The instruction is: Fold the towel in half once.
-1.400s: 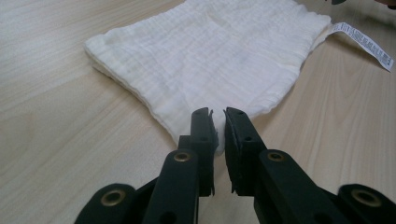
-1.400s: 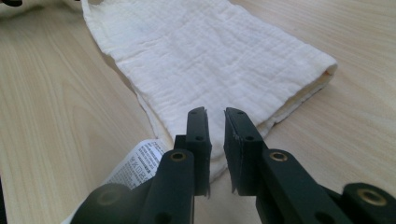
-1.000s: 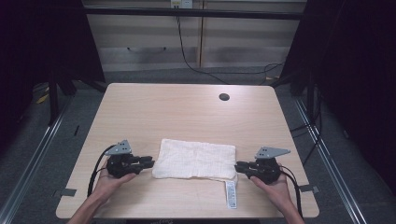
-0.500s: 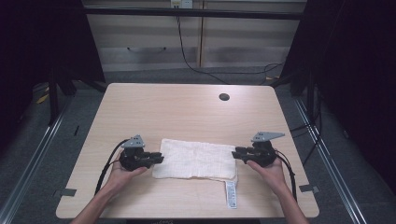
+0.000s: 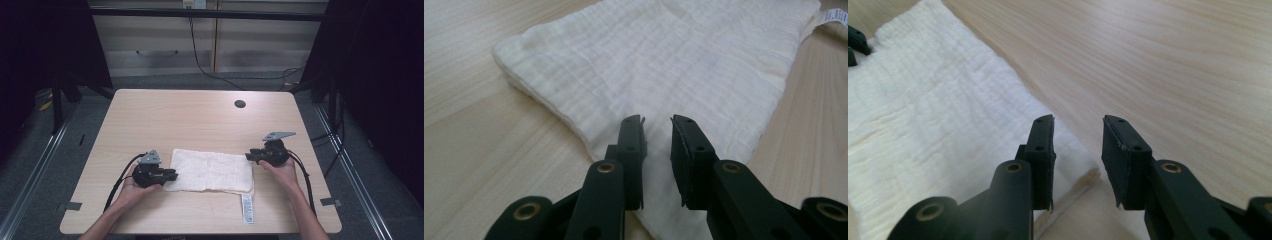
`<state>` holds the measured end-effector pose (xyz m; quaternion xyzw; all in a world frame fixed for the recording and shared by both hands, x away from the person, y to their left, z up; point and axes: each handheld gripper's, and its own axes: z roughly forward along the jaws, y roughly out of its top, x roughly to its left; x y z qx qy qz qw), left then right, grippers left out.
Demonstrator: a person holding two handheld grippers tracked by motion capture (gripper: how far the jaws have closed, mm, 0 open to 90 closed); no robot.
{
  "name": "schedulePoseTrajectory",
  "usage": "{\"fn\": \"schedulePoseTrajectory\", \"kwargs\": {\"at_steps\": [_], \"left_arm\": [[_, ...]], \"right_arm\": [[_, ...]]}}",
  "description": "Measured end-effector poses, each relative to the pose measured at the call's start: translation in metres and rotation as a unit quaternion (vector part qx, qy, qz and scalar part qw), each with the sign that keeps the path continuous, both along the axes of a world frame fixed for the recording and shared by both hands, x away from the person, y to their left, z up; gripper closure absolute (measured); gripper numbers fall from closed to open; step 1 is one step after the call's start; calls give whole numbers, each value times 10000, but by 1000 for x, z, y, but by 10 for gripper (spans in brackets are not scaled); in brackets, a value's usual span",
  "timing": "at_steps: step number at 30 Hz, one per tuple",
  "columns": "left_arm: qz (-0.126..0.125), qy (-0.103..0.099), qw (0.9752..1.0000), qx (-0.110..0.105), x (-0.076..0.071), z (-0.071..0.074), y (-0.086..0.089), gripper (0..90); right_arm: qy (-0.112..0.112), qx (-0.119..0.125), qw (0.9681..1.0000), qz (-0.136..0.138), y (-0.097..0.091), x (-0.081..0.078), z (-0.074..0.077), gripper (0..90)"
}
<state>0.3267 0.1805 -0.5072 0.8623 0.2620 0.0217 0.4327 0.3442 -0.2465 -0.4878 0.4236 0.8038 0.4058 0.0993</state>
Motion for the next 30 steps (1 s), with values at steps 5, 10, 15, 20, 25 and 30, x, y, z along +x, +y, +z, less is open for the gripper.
{"fn": "schedulePoseTrajectory", "kwargs": {"at_steps": [5,10,15,20,25,30], "left_arm": [[17,-67,10000,52,-2,0,0,749],[28,-79,10000,18,-4,-1,1,750],[42,-27,10000,-43,-4,-2,1,749],[16,8,10000,-41,-2,-1,3,744],[36,32,10000,-67,-3,-2,3,742],[0,76,10000,-4,-10,0,5,720]], "right_arm": [[4,-25,10000,-10,1,6,-5,637],[160,16,9999,-6,0,10,-14,601],[41,-44,10000,-43,3,10,-16,612],[106,-14,9999,26,0,11,-18,626],[115,-71,9999,79,4,10,-19,671],[102,-139,9998,143,6,8,-20,845]]}}
